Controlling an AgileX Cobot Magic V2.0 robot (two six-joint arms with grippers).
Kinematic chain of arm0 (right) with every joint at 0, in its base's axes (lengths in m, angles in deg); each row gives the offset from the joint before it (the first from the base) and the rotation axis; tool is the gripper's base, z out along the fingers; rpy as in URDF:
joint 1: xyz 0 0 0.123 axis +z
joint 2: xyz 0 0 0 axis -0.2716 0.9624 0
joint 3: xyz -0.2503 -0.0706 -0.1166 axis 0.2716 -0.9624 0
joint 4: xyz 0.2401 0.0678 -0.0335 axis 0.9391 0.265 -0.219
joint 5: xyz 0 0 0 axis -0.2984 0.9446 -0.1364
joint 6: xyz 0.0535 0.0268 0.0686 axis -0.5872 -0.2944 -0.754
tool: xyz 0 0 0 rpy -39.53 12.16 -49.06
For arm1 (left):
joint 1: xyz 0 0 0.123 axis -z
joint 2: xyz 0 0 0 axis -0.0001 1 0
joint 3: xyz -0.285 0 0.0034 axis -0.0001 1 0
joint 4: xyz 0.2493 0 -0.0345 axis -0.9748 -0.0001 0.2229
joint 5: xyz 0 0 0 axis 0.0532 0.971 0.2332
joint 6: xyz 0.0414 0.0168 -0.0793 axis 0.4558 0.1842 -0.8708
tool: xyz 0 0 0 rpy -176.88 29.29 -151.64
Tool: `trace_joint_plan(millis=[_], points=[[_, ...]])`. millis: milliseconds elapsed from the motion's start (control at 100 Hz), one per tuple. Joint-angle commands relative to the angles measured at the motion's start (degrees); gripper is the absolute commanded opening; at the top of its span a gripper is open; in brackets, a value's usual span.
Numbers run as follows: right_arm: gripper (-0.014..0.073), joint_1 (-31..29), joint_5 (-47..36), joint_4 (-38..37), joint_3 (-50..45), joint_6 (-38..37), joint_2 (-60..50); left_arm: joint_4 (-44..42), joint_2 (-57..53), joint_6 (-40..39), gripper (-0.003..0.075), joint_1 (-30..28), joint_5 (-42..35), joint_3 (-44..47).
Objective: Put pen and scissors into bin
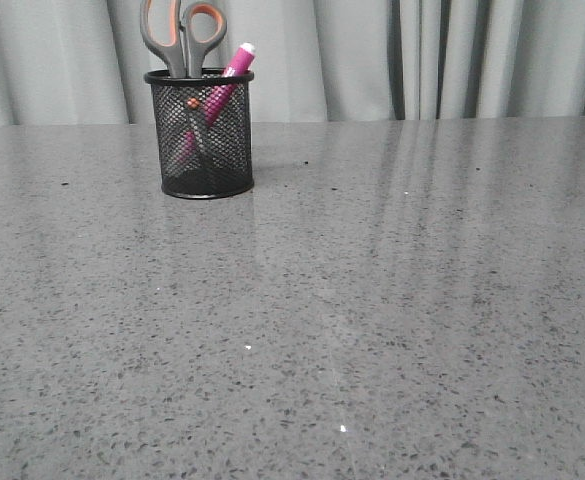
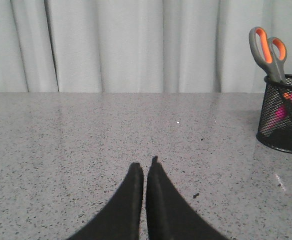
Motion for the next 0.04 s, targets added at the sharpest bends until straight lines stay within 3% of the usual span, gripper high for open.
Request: trace_joint_plan(millis=[0, 30], points=[[-0.0071, 0.0, -4.1, -0.7, -0.9, -0.1, -1.1, 0.6, -1.8, -0.4, -0.0019, -0.1, -4.4, 2.5], [-0.0071, 0.0, -4.1, -0.7, -0.9, -0.1, -1.1, 0.6, -1.8, -0.4, -0.0019, -0.1, -4.4, 2.5]])
